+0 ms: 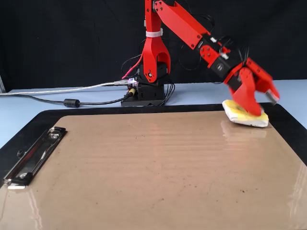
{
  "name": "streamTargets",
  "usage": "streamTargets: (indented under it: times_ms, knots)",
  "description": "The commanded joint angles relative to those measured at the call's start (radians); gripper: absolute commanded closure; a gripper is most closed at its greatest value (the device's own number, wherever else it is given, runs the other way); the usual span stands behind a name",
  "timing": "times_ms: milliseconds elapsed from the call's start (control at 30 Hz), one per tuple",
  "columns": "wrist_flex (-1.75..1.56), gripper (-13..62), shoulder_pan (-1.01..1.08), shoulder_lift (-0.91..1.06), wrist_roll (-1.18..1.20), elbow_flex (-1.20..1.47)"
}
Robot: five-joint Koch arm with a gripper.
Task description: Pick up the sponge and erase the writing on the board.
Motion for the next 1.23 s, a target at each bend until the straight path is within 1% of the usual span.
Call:
streamTargets:
  times_ms: [0,33,133,267,300,367,433,633,800,1200]
  knots:
    - [0.018,16.1,0.066,0.135,-0.003,-0.055]
    - [0.080,16.1,0.120,0.169,0.029,-0.054]
    - [0.420,16.3,0.268,0.383,0.250,-0.054]
    - [1.032,16.3,0.566,0.692,0.644,-0.051]
    - [1.144,16.3,0.629,0.730,0.703,-0.049]
    - [1.381,16.3,0.741,0.735,0.799,-0.040]
    - [1.536,16.3,0.798,0.724,0.824,0.040]
    - [1.486,16.2,0.871,0.719,0.810,0.287]
    - [1.450,16.2,0.965,0.716,0.764,0.388]
    - [1.436,15.1,0.977,0.716,0.765,0.403]
